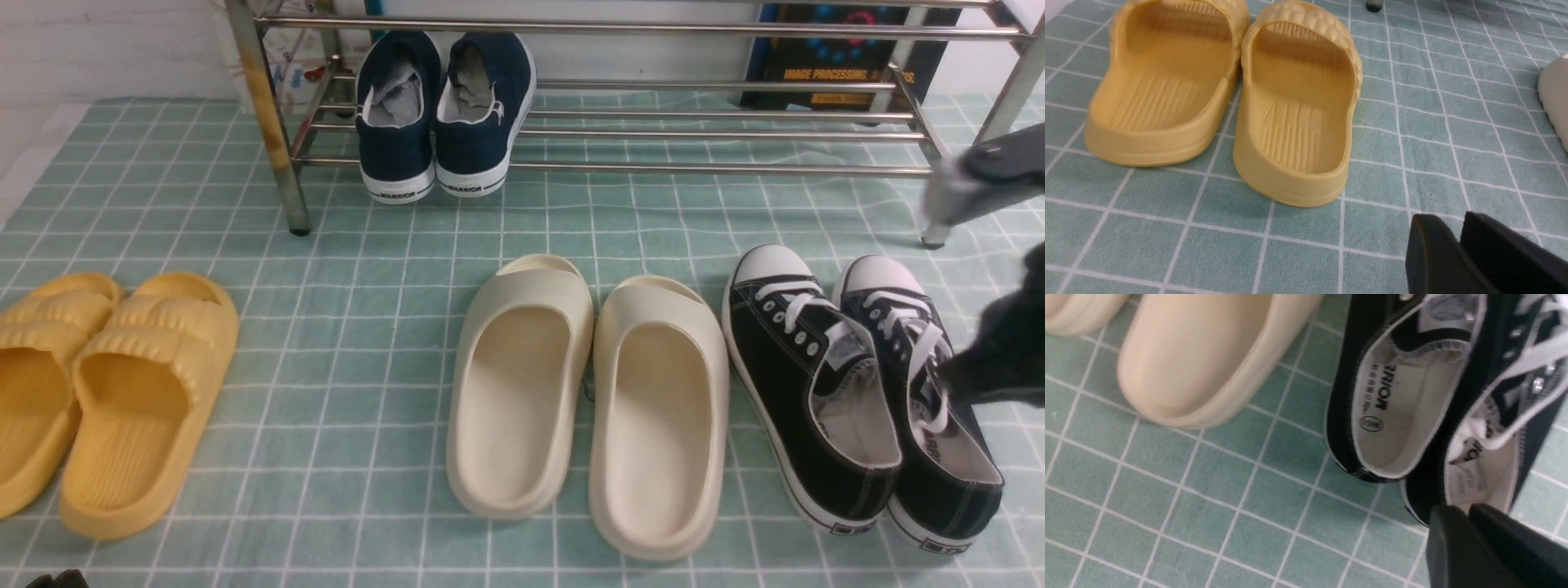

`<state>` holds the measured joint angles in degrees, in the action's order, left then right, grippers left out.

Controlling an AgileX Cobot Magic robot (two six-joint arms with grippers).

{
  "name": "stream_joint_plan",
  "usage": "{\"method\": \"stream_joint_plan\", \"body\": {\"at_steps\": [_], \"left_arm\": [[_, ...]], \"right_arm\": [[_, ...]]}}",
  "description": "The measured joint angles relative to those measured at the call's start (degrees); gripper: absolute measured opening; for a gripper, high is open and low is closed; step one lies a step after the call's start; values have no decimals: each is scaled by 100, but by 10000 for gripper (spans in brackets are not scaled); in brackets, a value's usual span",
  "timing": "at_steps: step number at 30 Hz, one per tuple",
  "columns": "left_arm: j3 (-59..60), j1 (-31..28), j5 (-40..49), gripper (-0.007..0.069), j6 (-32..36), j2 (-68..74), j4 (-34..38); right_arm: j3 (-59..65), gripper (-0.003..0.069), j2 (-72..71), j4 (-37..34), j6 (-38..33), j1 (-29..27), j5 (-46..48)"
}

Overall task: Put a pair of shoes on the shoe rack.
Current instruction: Use the right arm to grab the shoe closest to it

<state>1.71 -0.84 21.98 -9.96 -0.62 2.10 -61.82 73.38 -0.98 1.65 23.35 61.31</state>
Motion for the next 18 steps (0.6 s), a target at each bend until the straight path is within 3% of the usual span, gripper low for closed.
{"method": "stream_joint_plan", "body": {"at_steps": [2,3,4,7,10,15,17,18], "left_arm": [[0,0,0,122,0,0,0],[0,0,0,122,0,0,0],[0,0,0,122,0,0,0],[0,0,0,123,0,0,0],[0,0,0,123,0,0,0],[0,0,0,123,0,0,0],[0,0,0,123,0,0,0],[0,0,0,123,0,0,0]], "right_arm": [[-15,164,255,0,55,116,-68],[-19,252,573,12,168,229,-229],[-19,262,648,22,176,238,-269],[-21,417,1231,53,242,294,-633],[-26,484,1629,97,305,294,-802],[-26,474,2200,149,454,294,-870],[-26,423,2355,149,477,294,-904],[-26,356,2430,156,476,294,-927]]}}
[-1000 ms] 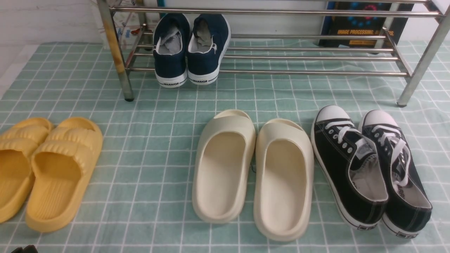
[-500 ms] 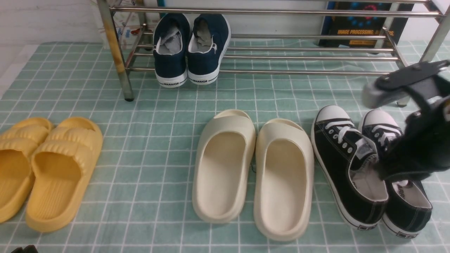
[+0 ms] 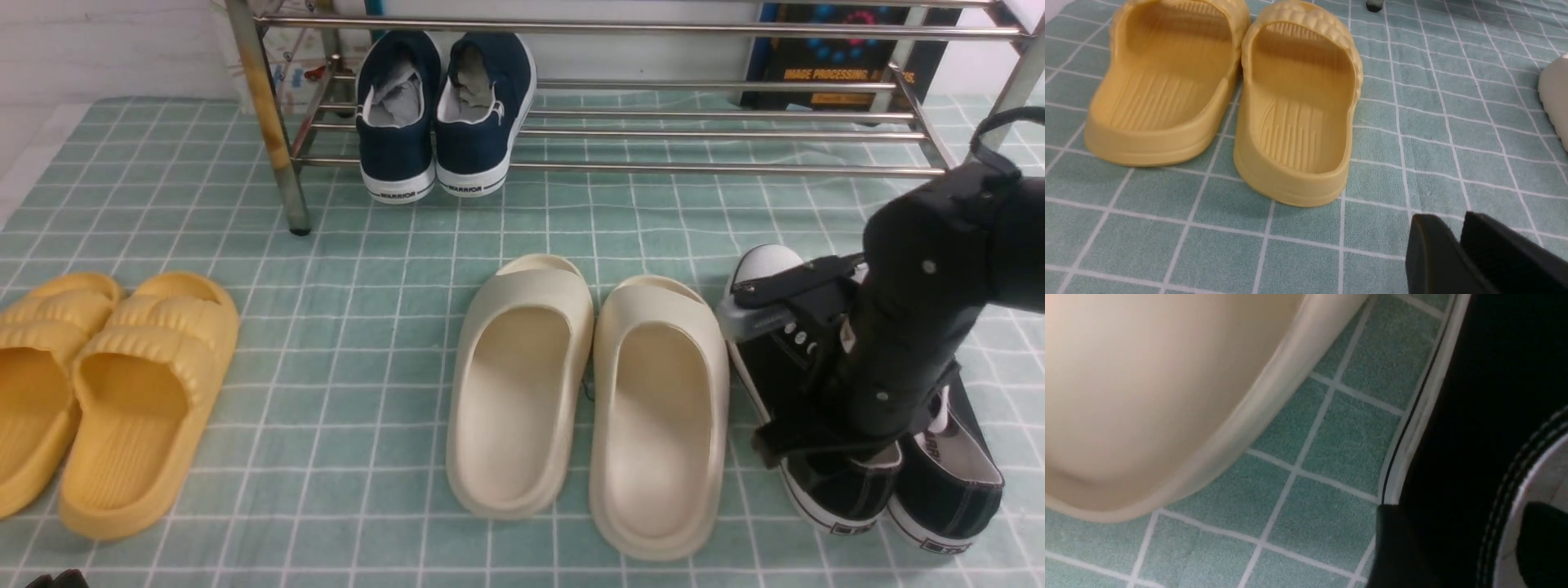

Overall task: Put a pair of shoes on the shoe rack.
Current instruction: Use the right arm to grab the shoe closest to it, then use the right arm to put a shoe into the shoe rack

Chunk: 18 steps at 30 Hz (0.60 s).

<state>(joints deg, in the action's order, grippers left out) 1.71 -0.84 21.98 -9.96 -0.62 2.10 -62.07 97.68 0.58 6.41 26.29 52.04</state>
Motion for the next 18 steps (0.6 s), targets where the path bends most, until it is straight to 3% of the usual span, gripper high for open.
{"method": "stream_joint_plan", "body": {"at_steps": [5,6,18], "left_arm": [[0,0,0,123,0,0,0],[0,0,0,123,0,0,0],[0,0,0,123,0,0,0]], "right_arm": [[0,50,-114,-58,23,11,-13],[0,27,-154,-58,23,11,-7],[-709,18,-1113,342,23,6,790]]}}
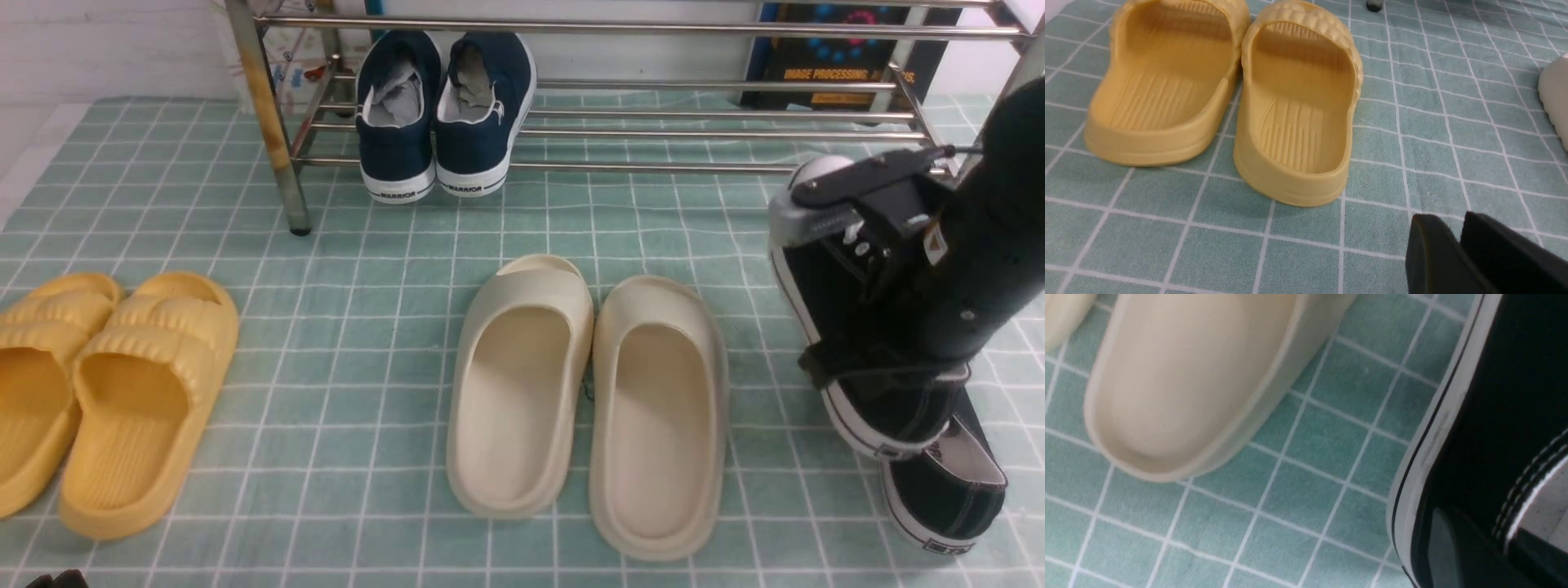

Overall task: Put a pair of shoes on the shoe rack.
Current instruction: Use the right arm to put a shoe into the shoe rack

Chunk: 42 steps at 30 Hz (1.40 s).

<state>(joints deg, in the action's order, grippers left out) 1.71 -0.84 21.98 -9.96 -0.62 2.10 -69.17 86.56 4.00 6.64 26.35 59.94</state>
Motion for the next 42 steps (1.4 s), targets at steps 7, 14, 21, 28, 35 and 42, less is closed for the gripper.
{"method": "stream_joint_plan", "body": {"at_steps": [7,14,21,28,35,42], "left_arm": [[0,0,0,123,0,0,0],[0,0,0,127,0,0,0],[0,0,0,134,0,0,0],[0,0,0,134,0,0,0],[0,0,0,144,0,0,0],[0,0,0,144,0,0,0]], "right_arm": [[-941,18,715,187,-210,-96,13],[-2196,18,1643,-94,-858,-592,92],[-3455,18,2488,-612,-1465,-971,287],[-4556,18,3252,-829,-1745,-1029,449],[-5564,18,3932,-776,-1764,-1029,475],[-5890,18,4288,-453,-1764,-1029,219]]}}
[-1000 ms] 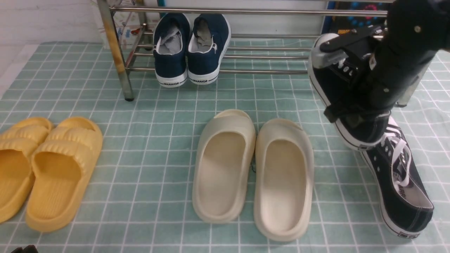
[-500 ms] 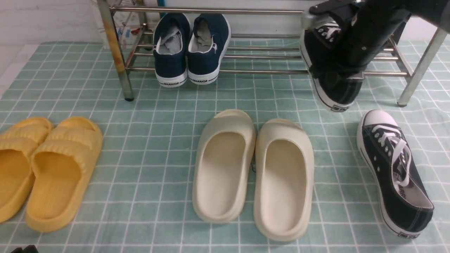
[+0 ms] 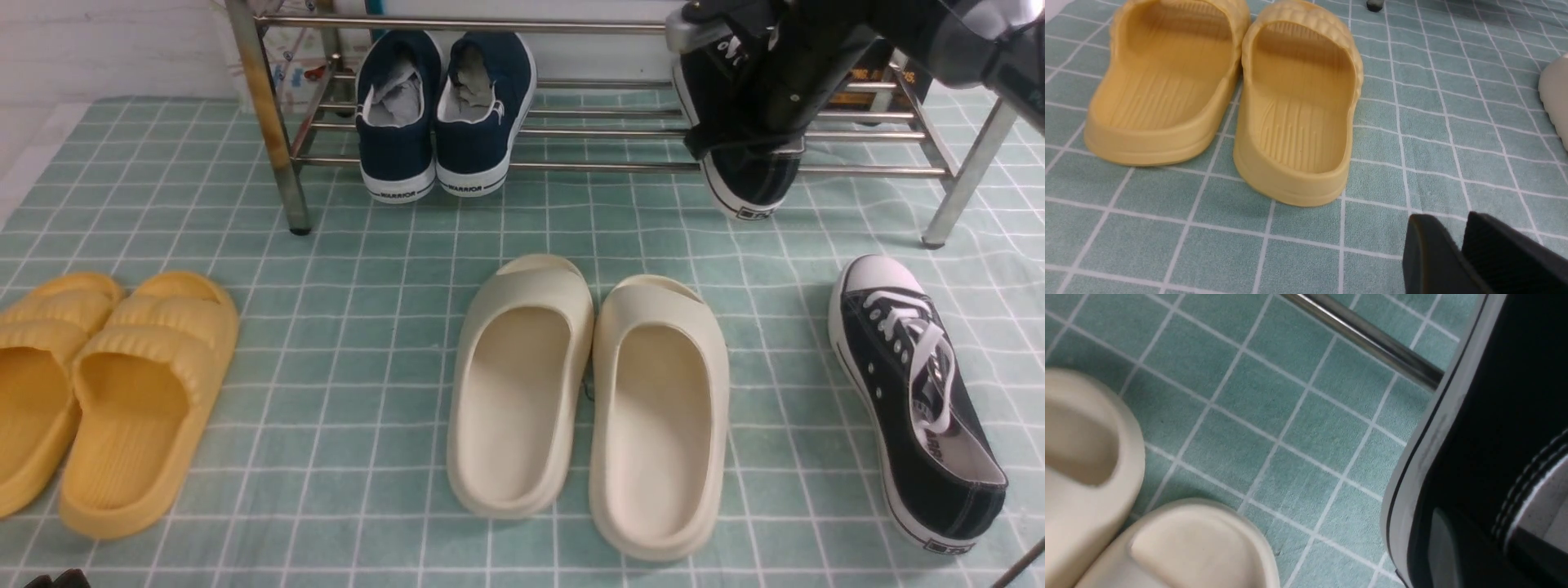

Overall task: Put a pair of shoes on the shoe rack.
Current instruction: Use the right arm to put a shoe into the shoe rack

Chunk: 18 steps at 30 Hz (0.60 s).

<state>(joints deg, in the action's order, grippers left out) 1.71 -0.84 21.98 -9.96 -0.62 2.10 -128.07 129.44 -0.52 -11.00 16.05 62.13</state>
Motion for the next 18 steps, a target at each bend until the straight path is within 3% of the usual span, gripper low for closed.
{"method": "stream_joint_plan", "body": {"at_steps": [10,13,18], "left_arm": [[0,0,0,144,0,0,0],[0,0,0,146,0,0,0],[0,0,0,153,0,0,0]], "right_arm": [[-14,31,48,52,0,0,-214],[-20,75,48,52,0,0,-267],[-62,243,-43,84,63,0,-341]]}}
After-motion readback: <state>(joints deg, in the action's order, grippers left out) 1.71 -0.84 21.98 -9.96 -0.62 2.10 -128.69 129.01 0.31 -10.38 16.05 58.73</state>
